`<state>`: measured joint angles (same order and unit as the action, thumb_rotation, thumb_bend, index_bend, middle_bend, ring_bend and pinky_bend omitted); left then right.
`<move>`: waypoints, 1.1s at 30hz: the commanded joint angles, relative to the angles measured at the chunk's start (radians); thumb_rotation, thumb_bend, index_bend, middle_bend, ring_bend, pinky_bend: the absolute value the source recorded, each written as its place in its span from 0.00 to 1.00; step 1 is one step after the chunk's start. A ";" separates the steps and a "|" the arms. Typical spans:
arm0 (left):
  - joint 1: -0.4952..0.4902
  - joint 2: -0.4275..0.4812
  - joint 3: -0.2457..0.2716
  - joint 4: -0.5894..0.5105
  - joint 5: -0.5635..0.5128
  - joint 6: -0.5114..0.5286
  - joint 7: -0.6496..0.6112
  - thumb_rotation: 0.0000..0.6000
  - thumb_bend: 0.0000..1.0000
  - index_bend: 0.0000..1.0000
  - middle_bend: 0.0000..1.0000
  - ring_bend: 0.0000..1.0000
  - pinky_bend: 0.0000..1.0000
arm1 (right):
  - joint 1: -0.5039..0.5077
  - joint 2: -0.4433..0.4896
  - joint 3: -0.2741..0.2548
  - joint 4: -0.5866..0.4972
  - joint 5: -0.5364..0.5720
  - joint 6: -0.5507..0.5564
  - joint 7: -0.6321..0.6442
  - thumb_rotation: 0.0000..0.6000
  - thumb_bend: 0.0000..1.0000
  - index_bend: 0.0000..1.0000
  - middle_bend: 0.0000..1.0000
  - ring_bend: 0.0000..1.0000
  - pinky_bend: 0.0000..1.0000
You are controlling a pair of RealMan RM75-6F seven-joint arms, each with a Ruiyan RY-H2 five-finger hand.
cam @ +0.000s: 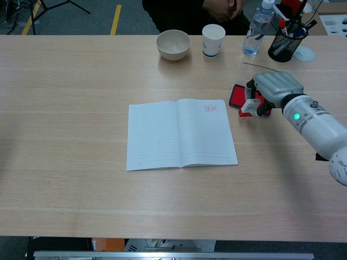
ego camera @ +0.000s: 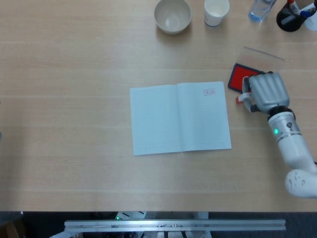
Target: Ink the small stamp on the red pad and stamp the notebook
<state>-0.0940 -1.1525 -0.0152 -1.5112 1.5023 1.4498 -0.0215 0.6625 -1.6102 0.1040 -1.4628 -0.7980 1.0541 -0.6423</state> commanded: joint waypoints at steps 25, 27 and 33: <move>0.002 -0.008 0.006 0.012 0.001 -0.005 -0.004 1.00 0.26 0.24 0.24 0.21 0.20 | -0.008 -0.001 -0.038 0.011 0.008 -0.020 -0.057 1.00 0.39 0.67 0.43 0.31 0.33; 0.002 -0.009 0.007 0.012 0.001 -0.005 -0.005 1.00 0.26 0.24 0.24 0.21 0.20 | -0.009 0.000 -0.040 0.011 0.005 -0.019 -0.058 1.00 0.39 0.66 0.42 0.31 0.32; 0.002 -0.010 0.006 0.013 0.001 -0.005 -0.006 1.00 0.26 0.24 0.24 0.21 0.20 | -0.012 0.002 -0.044 0.010 -0.002 -0.019 -0.060 1.00 0.39 0.62 0.40 0.29 0.30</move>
<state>-0.0918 -1.1621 -0.0092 -1.4980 1.5032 1.4451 -0.0271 0.6510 -1.6084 0.0601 -1.4525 -0.8002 1.0348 -0.7020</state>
